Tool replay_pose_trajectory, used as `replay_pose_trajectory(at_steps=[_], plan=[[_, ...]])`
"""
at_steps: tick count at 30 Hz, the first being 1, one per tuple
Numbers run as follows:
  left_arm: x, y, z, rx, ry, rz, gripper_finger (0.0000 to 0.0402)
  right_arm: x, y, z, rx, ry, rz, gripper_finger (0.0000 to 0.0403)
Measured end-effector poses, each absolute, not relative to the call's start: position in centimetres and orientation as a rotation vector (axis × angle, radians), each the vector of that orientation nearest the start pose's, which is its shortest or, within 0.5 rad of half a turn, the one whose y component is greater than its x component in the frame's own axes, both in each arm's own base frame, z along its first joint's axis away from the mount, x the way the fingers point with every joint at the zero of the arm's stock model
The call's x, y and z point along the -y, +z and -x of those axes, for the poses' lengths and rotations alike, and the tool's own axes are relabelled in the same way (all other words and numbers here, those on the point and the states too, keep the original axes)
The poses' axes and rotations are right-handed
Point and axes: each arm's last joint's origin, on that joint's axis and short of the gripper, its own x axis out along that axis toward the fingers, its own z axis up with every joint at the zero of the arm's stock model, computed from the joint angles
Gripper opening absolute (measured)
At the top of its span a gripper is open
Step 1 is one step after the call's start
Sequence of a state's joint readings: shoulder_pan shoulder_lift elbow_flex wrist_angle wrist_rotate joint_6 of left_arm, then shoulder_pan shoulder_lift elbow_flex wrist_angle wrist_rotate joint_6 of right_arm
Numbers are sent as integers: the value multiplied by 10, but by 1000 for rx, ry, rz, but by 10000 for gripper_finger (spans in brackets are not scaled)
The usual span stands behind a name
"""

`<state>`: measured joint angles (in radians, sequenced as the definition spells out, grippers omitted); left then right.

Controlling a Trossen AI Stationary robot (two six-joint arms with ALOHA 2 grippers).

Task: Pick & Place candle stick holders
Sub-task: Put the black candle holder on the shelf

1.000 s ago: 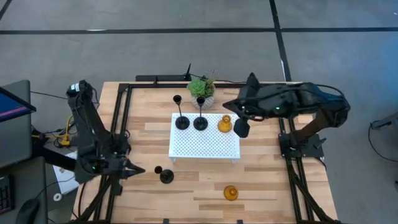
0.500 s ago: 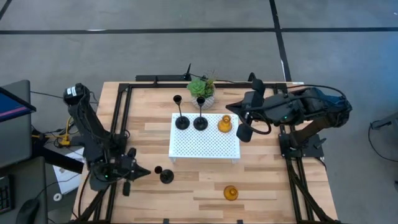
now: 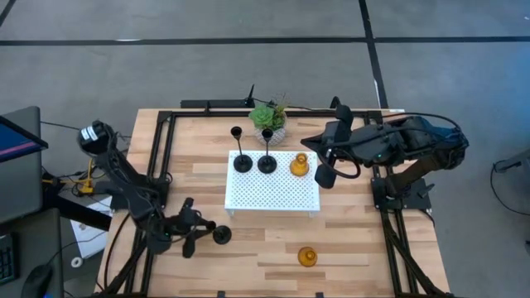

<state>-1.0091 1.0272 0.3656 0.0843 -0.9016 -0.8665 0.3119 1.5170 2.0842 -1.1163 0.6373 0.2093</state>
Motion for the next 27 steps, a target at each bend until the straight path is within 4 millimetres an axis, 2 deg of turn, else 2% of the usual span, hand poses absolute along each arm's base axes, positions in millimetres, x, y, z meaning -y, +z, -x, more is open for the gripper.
replay_pose_trajectory(at_steps=[7, 14, 18, 25, 27], plan=[[150, 170, -132, -359, 54, 411, 151, -63, 501, -251, -460, -365, 54, 0], [155, 164, -144, -323, 76, 458, 146, -63, 501, -251, -461, -365, 58, 0], [157, 161, -147, -332, 63, 465, 116, -62, 500, -250, -471, -365, 64, 0], [157, 165, -146, -338, 31, 500, 23, -62, 499, -249, -491, -366, 74, 0], [157, 167, -145, -340, 19, 531, 13, -62, 498, -249, -494, -366, 78, 0]])
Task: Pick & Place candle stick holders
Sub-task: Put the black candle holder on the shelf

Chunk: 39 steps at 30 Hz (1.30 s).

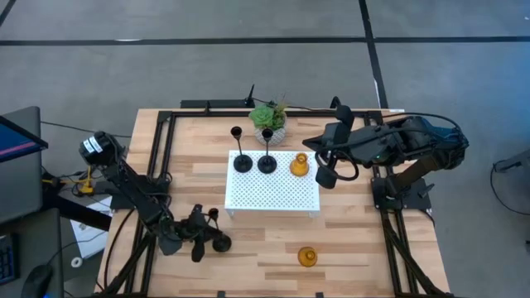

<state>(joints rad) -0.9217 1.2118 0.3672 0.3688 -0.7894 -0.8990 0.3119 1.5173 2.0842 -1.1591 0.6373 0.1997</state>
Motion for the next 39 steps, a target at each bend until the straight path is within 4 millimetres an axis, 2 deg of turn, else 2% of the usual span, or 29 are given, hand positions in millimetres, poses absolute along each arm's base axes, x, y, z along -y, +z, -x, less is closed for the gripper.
replay_pose_trajectory(at_steps=[6, 12, 17, 22, 28, 31, 39], plan=[[155, 184, -139, -298, -31, 606, 13, -62, 496, -247, -523, -368, 94, 0], [149, 213, -132, -264, -60, 650, 13, -61, 495, -246, -537, -369, 100, 0], [146, 250, -133, -273, -49, 594, 13, -61, 494, -246, -543, -370, 102, 0], [142, 298, -142, -173, -58, 477, 13, -59, 494, -246, -543, -378, 100, 0], [124, 335, -157, -70, 30, 360, 13, -56, 494, -247, -544, -389, 97, 0], [110, 343, -167, -42, 109, 319, 13, -56, 494, -247, -544, -389, 96, 0], [74, 342, -187, -24, 301, 277, 13, -56, 494, -247, -544, -389, 96, 0]])
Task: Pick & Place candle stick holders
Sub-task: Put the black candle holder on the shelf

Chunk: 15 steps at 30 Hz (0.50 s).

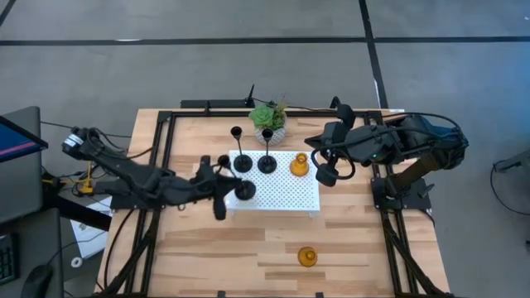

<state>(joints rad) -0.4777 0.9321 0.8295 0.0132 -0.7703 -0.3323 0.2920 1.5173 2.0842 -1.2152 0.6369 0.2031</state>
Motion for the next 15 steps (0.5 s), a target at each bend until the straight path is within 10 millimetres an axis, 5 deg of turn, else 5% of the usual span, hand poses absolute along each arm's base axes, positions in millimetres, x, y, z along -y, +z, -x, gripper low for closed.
replay_pose_trajectory(at_steps=[15], plan=[[61, 316, -238, -145, 429, 189, 13, -56, 492, -245, -575, -393, 106, 0]])
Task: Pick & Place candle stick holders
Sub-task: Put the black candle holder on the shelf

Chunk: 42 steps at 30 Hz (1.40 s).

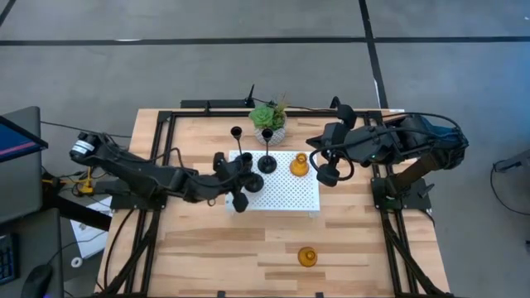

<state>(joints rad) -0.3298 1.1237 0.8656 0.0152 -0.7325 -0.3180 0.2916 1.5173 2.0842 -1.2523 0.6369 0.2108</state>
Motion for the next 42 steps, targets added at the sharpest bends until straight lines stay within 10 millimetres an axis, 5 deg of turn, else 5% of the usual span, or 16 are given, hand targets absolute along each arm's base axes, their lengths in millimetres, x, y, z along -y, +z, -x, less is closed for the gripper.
replay_pose_trajectory(at_steps=[42], plan=[[64, 298, -252, -210, 459, 220, 14, -55, 490, -244, -596, -390, 115, 0]])
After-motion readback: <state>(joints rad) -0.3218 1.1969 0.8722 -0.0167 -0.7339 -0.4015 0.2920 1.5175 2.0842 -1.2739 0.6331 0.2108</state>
